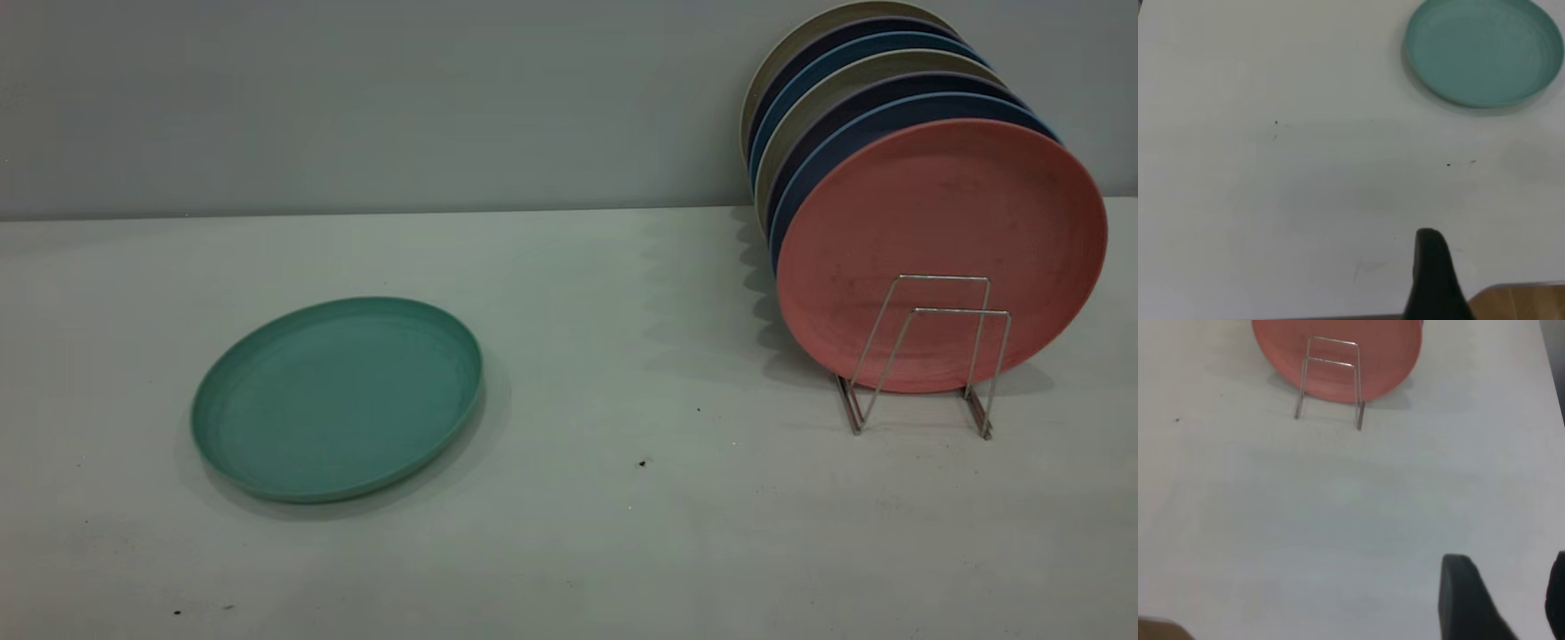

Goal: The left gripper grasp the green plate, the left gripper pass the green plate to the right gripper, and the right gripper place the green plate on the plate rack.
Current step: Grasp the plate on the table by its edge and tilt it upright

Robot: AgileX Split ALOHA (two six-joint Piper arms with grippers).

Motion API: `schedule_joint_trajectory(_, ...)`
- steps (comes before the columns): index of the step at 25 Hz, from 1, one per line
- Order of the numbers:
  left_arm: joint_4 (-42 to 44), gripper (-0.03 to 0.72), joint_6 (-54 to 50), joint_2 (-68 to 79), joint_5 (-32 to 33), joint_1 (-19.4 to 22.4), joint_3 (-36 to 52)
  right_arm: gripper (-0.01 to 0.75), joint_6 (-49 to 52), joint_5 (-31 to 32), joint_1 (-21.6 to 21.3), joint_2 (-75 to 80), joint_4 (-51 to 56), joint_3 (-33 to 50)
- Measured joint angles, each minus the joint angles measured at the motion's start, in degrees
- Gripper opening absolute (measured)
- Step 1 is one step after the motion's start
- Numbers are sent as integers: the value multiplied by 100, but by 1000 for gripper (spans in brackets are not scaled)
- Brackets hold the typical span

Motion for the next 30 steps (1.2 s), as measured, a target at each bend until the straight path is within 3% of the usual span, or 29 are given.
schedule_joint_trajectory(20,76,518,-147,0,-12,0,0,313,196,-17,0,39,-20,-21)
schedule_joint_trajectory(26,409,518,-595,564,-826,0,-167,330,339,-779,0,1156,-64,-340)
schedule_joint_trajectory(30,357,518,-595,1573,-1457,0,-171,387,300,-1281,0,2339,156,-537)
